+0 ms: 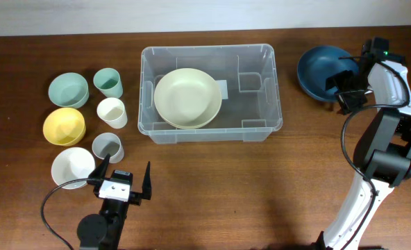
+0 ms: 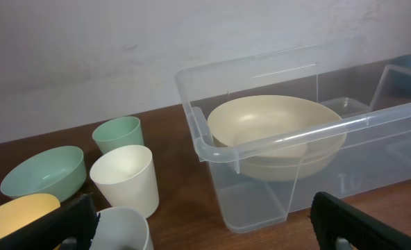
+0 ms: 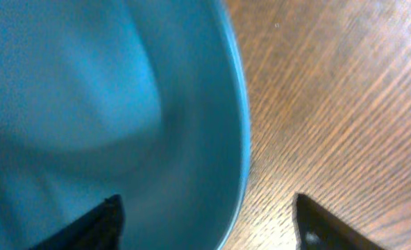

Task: Pack container
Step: 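Move the right gripper to the dark teal bowl rim, then grip the teal bowl rim with the right gripper and tilt it up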

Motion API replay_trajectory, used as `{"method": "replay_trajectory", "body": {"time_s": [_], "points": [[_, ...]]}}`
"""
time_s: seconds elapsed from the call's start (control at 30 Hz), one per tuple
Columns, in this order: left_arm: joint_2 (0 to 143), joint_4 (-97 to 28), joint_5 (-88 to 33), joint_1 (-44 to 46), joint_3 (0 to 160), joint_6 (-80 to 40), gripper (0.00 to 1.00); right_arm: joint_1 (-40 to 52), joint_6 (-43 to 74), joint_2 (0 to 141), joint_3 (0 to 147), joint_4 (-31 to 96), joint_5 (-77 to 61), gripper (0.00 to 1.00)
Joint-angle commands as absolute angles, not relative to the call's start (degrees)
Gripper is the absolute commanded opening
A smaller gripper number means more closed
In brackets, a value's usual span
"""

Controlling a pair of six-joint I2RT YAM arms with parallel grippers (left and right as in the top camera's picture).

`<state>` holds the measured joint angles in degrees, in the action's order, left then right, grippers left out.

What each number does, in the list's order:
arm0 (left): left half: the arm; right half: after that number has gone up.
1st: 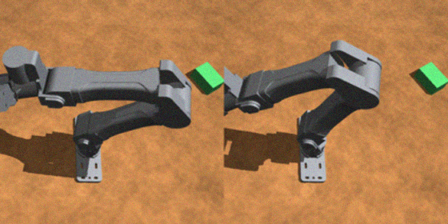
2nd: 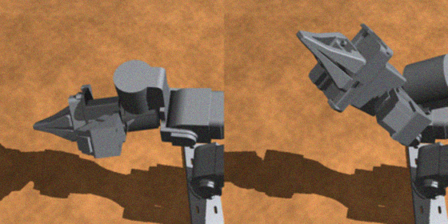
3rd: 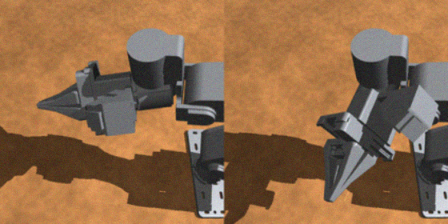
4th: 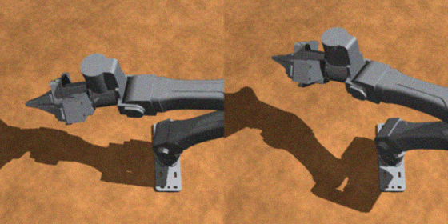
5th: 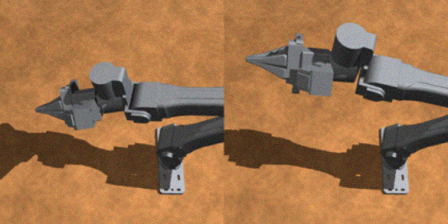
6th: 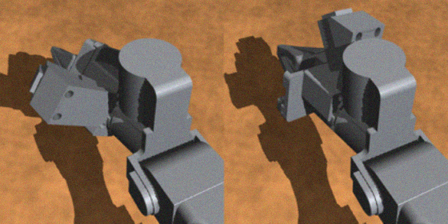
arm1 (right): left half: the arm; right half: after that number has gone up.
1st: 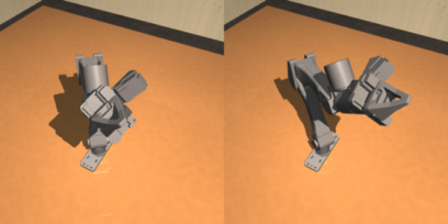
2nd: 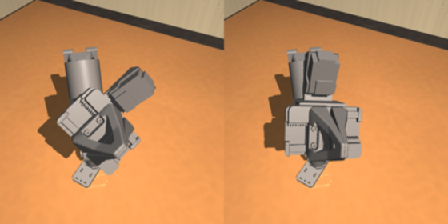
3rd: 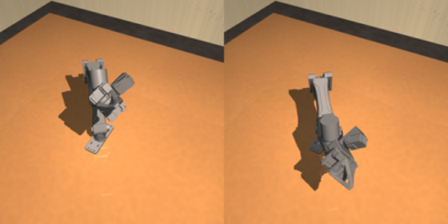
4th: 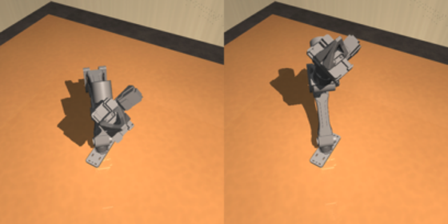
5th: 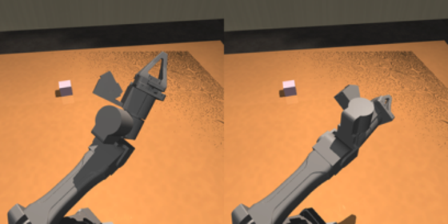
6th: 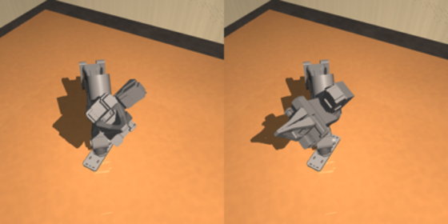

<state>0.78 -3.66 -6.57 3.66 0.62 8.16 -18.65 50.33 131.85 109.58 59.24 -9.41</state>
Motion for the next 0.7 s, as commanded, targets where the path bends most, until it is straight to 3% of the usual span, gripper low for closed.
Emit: {"method": "replay_trajectory", "body": {"time_s": [0.0, 0.07, 0.2, 0.3, 0.4, 0.67], "points": [[0.3, -4.0, -6.2, 3.3, 0.5, 9.1, 1.00, -18.3, 51.5, 132.5, 109.2, 59.0, -7.8, 0.59], [0.3, -4.0, -6.2, 3.3, 0.5, 9.1, 1.00, -18.3, 51.5, 132.5, 109.2, 59.0, -7.8, 0.46], [0.3, -4.0, -6.2, 3.3, 0.5, 9.1, 1.00, -18.3, 51.5, 132.5, 109.2, 59.1, -7.6, 0.33], [0.3, -4.0, -6.2, 3.3, 0.5, 9.1, 1.00, -18.3, 51.5, 132.5, 109.2, 59.1, -7.6, 0.33], [0.3, -4.0, -6.2, 3.3, 0.5, 9.1, 1.00, -18.3, 51.5, 132.5, 109.2, 59.1, -7.4, 0.40], [0.3, -4.0, -6.2, 3.3, 0.5, 9.1, 1.00, -18.3, 51.5, 132.5, 109.2, 59.0, -6.3, 0.36]]}}
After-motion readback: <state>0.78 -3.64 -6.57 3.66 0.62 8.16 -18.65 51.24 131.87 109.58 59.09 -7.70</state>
